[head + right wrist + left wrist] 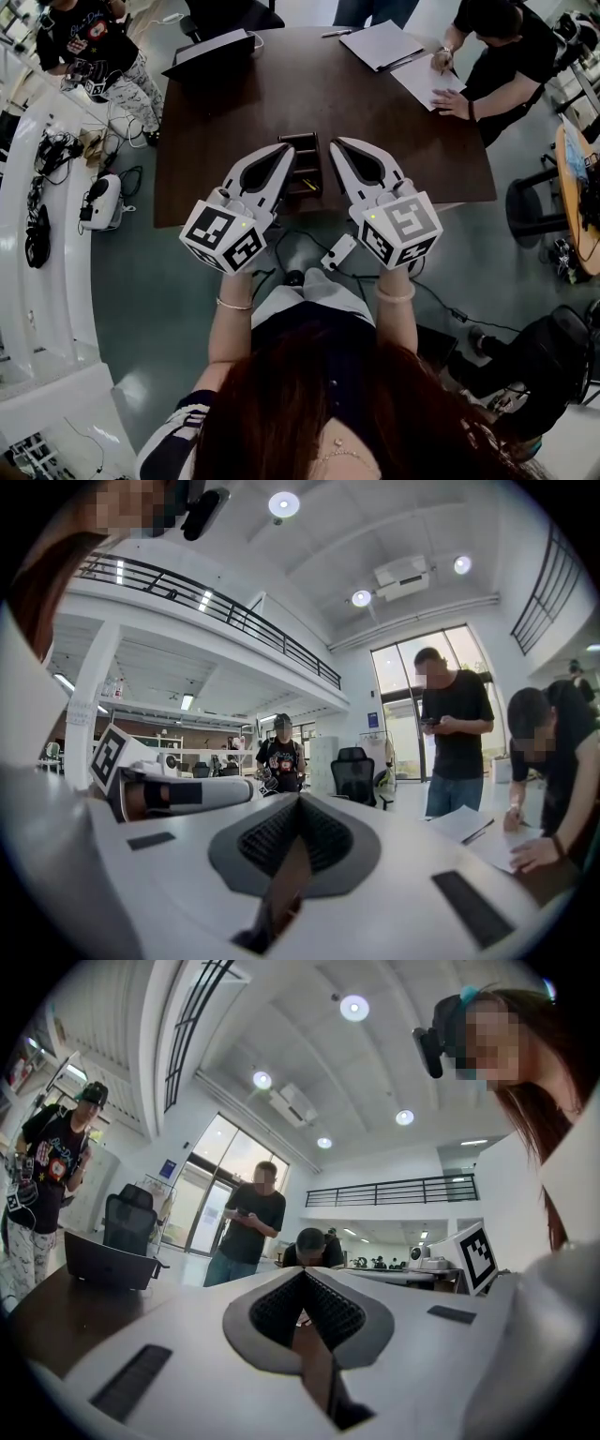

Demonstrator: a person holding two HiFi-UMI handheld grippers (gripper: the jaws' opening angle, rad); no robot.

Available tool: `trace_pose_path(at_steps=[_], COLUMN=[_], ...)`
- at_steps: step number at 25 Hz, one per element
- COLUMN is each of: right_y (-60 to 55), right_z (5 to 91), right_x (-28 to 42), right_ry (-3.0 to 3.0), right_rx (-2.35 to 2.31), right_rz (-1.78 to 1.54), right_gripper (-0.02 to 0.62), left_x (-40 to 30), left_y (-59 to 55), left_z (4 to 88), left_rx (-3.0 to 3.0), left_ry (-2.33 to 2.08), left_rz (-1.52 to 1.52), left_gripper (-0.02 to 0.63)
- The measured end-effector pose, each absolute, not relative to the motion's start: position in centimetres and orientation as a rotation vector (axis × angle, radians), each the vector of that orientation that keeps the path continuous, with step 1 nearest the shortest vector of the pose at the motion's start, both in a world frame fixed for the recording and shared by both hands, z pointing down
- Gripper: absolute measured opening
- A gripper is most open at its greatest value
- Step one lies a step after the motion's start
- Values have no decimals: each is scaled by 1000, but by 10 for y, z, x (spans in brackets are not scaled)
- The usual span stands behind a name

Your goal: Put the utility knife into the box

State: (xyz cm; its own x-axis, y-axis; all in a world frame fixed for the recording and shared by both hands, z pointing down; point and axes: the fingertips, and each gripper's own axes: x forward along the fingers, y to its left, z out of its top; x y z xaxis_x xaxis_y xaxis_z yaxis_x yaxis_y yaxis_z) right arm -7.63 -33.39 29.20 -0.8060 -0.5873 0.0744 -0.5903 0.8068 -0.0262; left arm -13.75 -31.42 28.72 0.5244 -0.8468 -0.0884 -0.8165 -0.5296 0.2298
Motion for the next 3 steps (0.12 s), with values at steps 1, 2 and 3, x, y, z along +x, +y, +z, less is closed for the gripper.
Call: trace_pose_path(at_steps=[1,2,3], right_y=[-333,-333,-332], right_z=[292,292,292], right_x=[-76,-75,-75], right_ry=[-2926,-2925,-2925], right_rx=[954,953,952], right_rz=[72,70,69], right_gripper=[15,15,15], left_x=[-137,-136,-136], left_y=[-314,-313,-313], left_z=[287,287,287], left_rx=[2600,2601,2601], left_ry=[-1430,-1430,-1429], left_rz=[-284,-284,-284], left_gripper=[0,0,0])
